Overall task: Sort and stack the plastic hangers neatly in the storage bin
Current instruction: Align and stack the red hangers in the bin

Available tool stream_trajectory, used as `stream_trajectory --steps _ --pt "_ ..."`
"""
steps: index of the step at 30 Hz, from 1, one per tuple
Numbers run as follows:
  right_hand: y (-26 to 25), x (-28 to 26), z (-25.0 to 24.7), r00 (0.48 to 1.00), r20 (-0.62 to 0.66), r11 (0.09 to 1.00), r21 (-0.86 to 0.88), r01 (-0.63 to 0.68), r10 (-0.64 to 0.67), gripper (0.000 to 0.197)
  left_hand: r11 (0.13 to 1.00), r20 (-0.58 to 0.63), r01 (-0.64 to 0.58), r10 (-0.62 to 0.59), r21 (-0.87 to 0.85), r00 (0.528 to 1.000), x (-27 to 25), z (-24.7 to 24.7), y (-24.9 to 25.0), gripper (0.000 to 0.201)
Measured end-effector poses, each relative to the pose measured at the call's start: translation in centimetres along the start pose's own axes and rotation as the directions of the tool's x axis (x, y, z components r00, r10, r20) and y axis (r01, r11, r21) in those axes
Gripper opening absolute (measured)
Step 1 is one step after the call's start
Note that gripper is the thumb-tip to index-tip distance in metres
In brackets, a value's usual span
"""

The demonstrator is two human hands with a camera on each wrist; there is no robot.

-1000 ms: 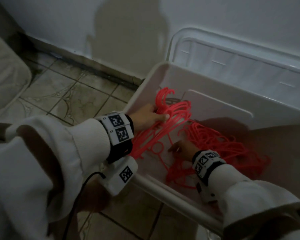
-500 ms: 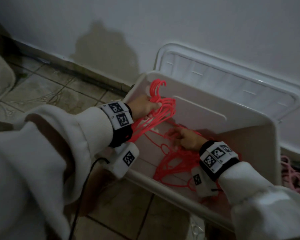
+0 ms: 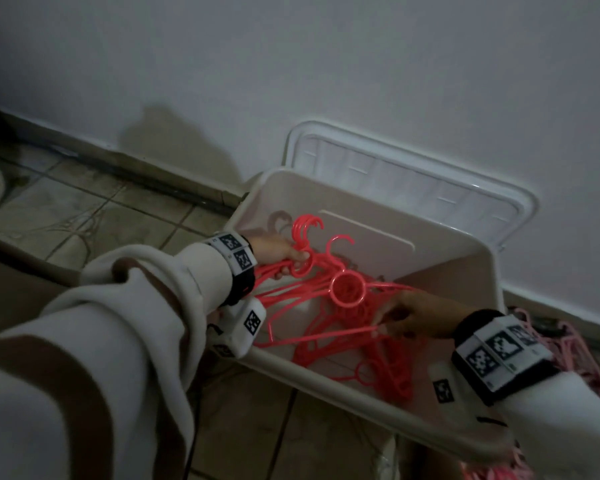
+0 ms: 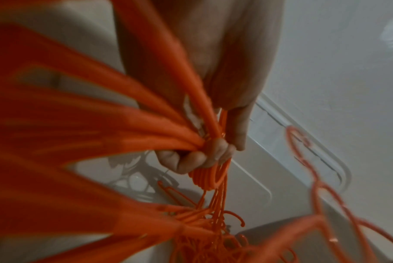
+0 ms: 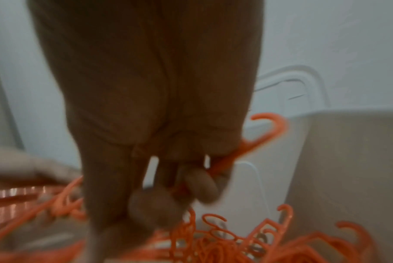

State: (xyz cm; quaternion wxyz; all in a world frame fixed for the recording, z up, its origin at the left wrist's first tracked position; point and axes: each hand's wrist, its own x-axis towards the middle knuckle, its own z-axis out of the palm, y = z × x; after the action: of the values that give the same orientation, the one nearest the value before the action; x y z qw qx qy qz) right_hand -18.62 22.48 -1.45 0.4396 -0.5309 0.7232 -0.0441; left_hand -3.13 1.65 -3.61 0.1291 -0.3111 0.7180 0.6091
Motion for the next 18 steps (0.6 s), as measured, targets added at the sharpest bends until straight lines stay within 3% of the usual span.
stream_trajectory --steps 5,7,13,18 --pt "-0.2 1.0 0.5 0.977 -0.187 0.995 -0.019 0.097 -0.099 0.017 0.981 0.071 0.003 0.011 -0.196 0.997 -0.3 0.9 0.7 0.016" --pt "-0.3 1.6 0.7 0.973 -0.193 0.992 0.013 0.129 -0.124 0.019 0.975 0.11 -0.021 0.047 -0.222 0.993 -0.8 1.2 0.9 0.006" --pt "-0.2 3.5 0.4 0.966 -0.198 0.977 0.097 0.189 -0.167 0.02 0.973 0.189 -0.108 0.148 -0.206 0.971 -1.4 1.7 1.0 0.034" --pt "1.4 4.8 0.1 0.971 -0.178 0.975 0.124 0.185 -0.161 0.02 0.962 0.21 -0.11 0.165 -0.25 0.964 -1.6 1.7 1.4 0.022"
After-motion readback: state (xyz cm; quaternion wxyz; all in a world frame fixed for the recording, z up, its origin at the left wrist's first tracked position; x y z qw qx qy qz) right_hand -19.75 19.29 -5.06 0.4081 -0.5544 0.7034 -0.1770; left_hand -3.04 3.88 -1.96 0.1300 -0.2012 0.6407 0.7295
